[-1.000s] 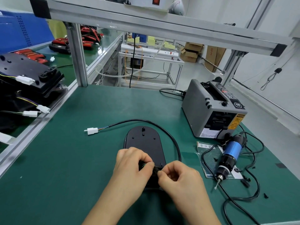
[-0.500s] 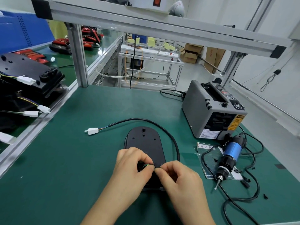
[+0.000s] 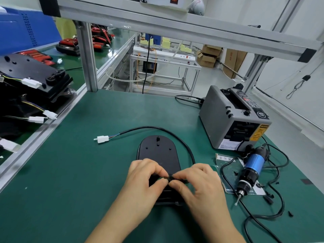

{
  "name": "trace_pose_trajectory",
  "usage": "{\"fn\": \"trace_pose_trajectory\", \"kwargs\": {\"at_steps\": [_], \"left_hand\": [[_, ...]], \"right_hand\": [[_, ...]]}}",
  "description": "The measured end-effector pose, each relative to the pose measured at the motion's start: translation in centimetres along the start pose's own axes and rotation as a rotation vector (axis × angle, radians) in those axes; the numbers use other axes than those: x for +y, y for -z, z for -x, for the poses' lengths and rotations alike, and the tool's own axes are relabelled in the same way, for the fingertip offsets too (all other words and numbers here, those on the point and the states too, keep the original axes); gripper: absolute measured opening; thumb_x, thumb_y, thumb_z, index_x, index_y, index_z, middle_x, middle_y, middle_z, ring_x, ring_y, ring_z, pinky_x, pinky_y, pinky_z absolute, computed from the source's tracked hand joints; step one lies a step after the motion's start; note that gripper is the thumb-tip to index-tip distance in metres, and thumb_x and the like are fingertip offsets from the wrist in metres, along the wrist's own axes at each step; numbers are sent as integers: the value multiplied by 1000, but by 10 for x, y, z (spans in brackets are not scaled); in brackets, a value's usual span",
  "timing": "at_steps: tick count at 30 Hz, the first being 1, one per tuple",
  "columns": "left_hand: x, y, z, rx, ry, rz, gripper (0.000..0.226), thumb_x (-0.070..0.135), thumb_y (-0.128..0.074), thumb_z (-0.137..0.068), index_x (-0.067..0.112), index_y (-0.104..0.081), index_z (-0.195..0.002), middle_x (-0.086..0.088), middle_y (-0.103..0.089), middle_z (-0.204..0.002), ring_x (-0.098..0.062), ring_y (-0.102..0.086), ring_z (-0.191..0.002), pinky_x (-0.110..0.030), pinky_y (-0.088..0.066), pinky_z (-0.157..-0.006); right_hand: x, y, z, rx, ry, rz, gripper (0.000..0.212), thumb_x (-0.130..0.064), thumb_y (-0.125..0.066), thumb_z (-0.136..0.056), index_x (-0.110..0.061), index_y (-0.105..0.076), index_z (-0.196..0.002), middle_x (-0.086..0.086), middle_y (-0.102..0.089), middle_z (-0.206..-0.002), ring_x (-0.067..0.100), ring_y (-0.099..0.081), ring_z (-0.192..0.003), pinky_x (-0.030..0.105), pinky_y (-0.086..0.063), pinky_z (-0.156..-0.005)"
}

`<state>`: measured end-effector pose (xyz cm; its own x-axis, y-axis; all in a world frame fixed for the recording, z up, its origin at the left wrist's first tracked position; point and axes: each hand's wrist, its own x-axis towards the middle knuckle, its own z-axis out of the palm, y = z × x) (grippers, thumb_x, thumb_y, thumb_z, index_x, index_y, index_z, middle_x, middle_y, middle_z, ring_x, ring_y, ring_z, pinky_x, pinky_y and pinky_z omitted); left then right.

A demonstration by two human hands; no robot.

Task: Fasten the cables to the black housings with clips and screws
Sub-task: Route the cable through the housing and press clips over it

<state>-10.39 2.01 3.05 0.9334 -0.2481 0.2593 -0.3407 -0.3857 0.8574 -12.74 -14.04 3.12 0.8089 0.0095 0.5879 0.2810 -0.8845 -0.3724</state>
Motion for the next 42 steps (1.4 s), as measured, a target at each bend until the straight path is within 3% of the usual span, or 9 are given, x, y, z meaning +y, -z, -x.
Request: {"fn": "trace_pose_trajectory", "kwargs": {"at_steps": [5, 8, 13, 21, 24, 27, 30, 36, 42], "left_hand": [[-7, 13, 3, -52, -75, -48, 29, 13, -64, -85, 39, -61, -97, 31, -52, -104, 4, -44, -113, -2, -30, -89], [-9, 14, 3, -62, -178, -121, 25, 9, -66, -85, 32, -66, -91, 22, -57, -101, -6, -48, -109, -9, -34, -89], [-9, 14, 2, -79, -233, -178, 21, 8, -64, -84, 30, -64, -85, 20, -57, -94, -7, -50, -105, -13, -37, -85], [-2, 11, 6, -78, -209, -221, 13, 40, -59, -82, 36, -57, -94, 21, -52, -96, -3, -46, -102, -12, -34, -82], [2, 9, 6, -36, -140, -205, 33, 58, -48, -80, 33, -60, -97, 22, -52, -96, 1, -45, -103, -11, -33, -85], [6, 9, -1, -109, -76, -273, 31, 56, -43, -88, 37, -59, -106, 26, -42, -100, 9, -34, -108, -13, -33, -90], [10, 9, -13, -184, -16, -309, 35, 49, -33, -92, 35, -64, -98, 23, -40, -97, 6, -32, -106, -20, -35, -92], [11, 13, -32, -268, 81, -309, 13, 38, -56, -86, 36, -67, -79, 17, -54, -92, -3, -37, -106, -23, -34, -95], [16, 14, -42, -302, 153, -210, 18, 22, -66, -77, 32, -67, -61, 10, -63, -87, -7, -51, -98, -25, -44, -86]], "right_hand": [[10, -4, 5, 21, 84, -31, 12, -33, -66, -73, -26, -73, -81, -28, -61, -83, 4, -48, -86, 33, -45, -70], [11, -6, 6, 37, 139, -54, 17, -33, -59, -80, -23, -73, -83, -22, -66, -87, 10, -53, -85, 38, -48, -70], [13, -9, 10, 68, 217, -53, 16, -28, -61, -84, -20, -74, -85, -17, -68, -90, 17, -56, -83, 41, -49, -67], [16, -13, 8, 98, 255, -97, 17, -26, -61, -86, -18, -75, -84, -15, -68, -89, 15, -53, -83, 39, -48, -66], [17, -14, 8, 98, 239, -121, 16, -27, -62, -85, -19, -75, -85, -18, -68, -89, 11, -53, -84, 37, -45, -69], [18, -14, 7, 98, 253, -130, 15, -25, -62, -86, -19, -75, -85, -19, -68, -90, 11, -53, -83, 35, -43, -71], [19, -14, 7, 113, 295, -129, 13, -22, -63, -87, -17, -74, -84, -17, -69, -91, 13, -54, -82, 35, -44, -71], [20, -17, 9, 146, 348, -80, 13, -21, -63, -88, -16, -74, -85, -14, -69, -92, 14, -52, -83, 30, -43, -71], [21, -20, 12, 156, 308, -81, 15, -24, -63, -87, -16, -74, -81, -13, -68, -88, 15, -52, -84, 35, -42, -70]]}}
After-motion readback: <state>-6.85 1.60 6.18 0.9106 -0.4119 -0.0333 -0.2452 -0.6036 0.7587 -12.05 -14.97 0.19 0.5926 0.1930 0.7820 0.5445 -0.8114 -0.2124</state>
